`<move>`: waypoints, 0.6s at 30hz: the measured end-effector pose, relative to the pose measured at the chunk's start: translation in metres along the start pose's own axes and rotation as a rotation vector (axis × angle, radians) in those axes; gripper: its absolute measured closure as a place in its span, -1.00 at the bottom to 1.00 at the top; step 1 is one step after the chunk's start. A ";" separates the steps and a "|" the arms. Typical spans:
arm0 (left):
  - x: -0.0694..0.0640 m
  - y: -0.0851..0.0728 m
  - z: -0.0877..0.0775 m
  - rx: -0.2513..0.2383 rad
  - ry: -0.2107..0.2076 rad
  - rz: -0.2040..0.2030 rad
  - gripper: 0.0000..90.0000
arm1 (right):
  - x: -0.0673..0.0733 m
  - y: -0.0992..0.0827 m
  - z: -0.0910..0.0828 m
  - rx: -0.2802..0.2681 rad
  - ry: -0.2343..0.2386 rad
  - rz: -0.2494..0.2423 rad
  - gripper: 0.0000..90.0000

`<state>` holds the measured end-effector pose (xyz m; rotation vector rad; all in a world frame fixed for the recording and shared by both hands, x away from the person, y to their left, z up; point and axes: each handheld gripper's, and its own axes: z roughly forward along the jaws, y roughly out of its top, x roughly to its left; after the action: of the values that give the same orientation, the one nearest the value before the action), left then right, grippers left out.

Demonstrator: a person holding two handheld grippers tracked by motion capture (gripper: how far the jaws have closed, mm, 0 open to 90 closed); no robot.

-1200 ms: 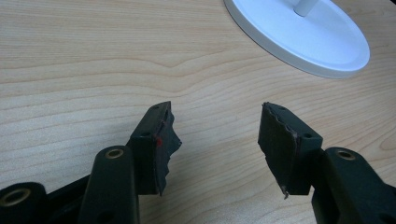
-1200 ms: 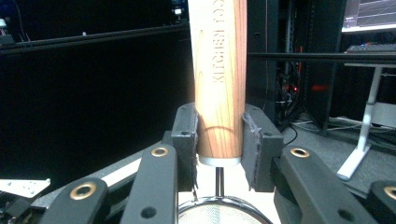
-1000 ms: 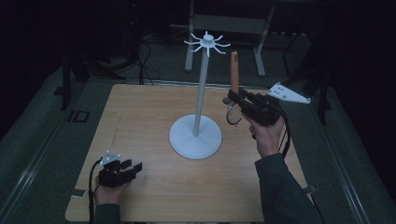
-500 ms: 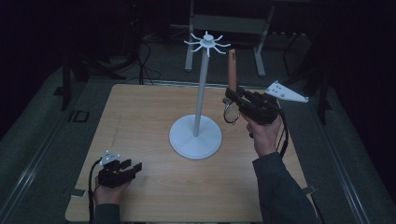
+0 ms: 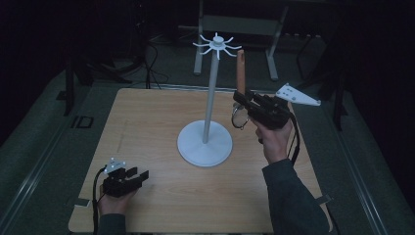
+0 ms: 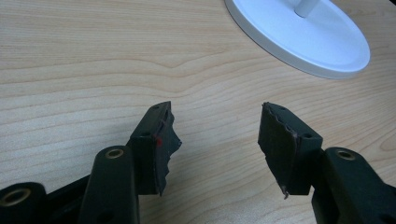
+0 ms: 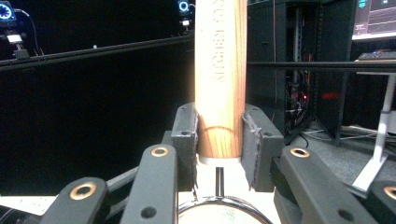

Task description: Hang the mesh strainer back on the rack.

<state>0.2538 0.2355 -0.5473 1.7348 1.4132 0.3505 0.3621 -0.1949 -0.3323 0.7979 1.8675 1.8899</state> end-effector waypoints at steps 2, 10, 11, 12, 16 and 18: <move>0.000 0.000 0.000 0.002 0.001 0.001 0.01 | 0.001 0.000 0.001 0.001 0.003 -0.001 0.54; 0.000 0.000 0.000 -0.001 0.001 0.001 0.01 | 0.003 0.002 0.007 0.007 0.009 -0.001 0.54; 0.000 0.000 0.000 -0.001 0.001 0.001 0.01 | 0.002 0.002 0.007 0.008 0.009 0.001 0.54; 0.000 0.000 0.000 -0.001 0.001 0.000 0.01 | 0.002 0.002 0.008 0.008 0.009 0.003 0.54; 0.000 0.000 0.000 -0.001 0.001 0.000 0.01 | 0.002 0.003 0.010 0.011 0.014 0.006 0.54; 0.000 0.000 0.000 -0.001 0.001 0.000 0.01 | 0.001 0.003 0.011 0.012 0.014 0.009 0.54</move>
<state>0.2537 0.2359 -0.5472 1.7339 1.4131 0.3526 0.3680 -0.1859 -0.3296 0.7998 1.8888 1.8964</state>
